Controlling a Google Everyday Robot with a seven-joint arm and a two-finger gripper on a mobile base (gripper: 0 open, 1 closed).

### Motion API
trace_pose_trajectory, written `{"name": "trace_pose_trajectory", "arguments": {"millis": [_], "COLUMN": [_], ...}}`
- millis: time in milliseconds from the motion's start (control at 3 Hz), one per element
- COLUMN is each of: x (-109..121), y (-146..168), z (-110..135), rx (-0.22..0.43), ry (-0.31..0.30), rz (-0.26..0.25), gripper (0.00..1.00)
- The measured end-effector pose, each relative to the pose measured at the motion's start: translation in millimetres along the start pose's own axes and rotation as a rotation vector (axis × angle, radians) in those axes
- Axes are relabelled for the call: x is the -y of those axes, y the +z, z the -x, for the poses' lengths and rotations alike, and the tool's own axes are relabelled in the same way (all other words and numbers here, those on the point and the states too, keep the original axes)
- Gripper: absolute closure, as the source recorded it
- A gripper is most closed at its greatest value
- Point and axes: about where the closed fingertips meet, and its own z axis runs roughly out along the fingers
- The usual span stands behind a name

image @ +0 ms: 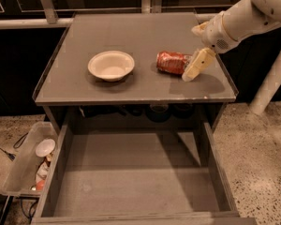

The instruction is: Place coke can into top drawer

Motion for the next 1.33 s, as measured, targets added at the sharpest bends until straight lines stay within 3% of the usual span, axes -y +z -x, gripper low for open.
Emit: {"name": "trace_pose_trajectory", "arguments": {"millis": [1000,1333], "x": [25.1,26.1], "y": [69.0,71.1], "z": [-5.8,-6.5], "rx": [0.078,0.080], "ry": [0.064,0.066], "rz": [0.097,0.098], "gripper": [0.00,0.18]}}
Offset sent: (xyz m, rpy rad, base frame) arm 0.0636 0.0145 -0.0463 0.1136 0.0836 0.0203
